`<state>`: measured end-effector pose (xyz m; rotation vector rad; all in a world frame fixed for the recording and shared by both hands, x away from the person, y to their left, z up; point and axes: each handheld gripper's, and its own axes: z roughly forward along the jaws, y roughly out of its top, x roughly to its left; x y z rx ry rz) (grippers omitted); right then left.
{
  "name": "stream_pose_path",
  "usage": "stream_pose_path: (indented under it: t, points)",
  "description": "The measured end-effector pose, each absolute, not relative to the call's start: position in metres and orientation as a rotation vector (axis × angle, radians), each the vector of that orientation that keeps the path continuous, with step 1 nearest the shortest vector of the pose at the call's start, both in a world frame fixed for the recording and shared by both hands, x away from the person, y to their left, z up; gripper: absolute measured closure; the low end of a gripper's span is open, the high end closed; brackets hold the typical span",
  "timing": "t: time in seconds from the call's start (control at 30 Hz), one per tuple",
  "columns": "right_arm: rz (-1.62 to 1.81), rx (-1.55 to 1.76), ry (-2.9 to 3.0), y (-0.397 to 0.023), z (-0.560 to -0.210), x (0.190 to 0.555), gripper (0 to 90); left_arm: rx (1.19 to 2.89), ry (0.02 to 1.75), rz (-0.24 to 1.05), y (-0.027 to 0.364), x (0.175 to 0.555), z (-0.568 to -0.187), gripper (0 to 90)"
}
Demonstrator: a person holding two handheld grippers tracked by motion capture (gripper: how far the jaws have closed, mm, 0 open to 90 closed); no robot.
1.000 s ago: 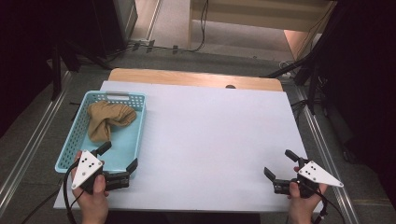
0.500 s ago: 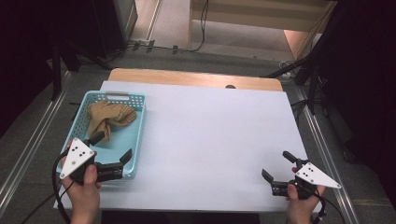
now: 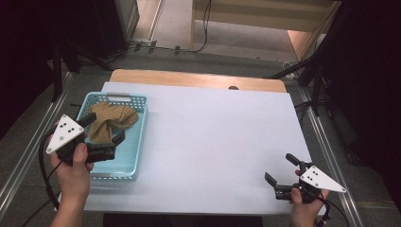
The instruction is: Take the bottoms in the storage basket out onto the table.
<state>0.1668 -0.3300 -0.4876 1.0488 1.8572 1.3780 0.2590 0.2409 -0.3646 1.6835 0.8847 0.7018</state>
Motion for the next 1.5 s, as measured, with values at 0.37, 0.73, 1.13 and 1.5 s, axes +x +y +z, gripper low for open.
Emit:
stream_pose_path:
  t: [0.37,0.73,1.13,1.5]
  points:
    - [1.386,1.035,1.853,-0.328,-0.486,0.164,0.0,1.684,0.908,0.693,0.245,0.291,-0.354,0.0]
    - [1.409,1.043,1.856,-0.333,-0.486,0.164,0.0,1.708,0.962,0.694,0.251,0.322,-0.354,0.0]
    - [1.397,1.042,1.861,-0.332,-0.488,0.166,0.0,1.736,1.046,0.695,0.258,0.355,-0.359,0.0]
    - [1.393,1.056,1.851,-0.334,-0.488,0.166,0.0,1.758,1.183,0.666,0.271,0.383,-0.375,0.0]
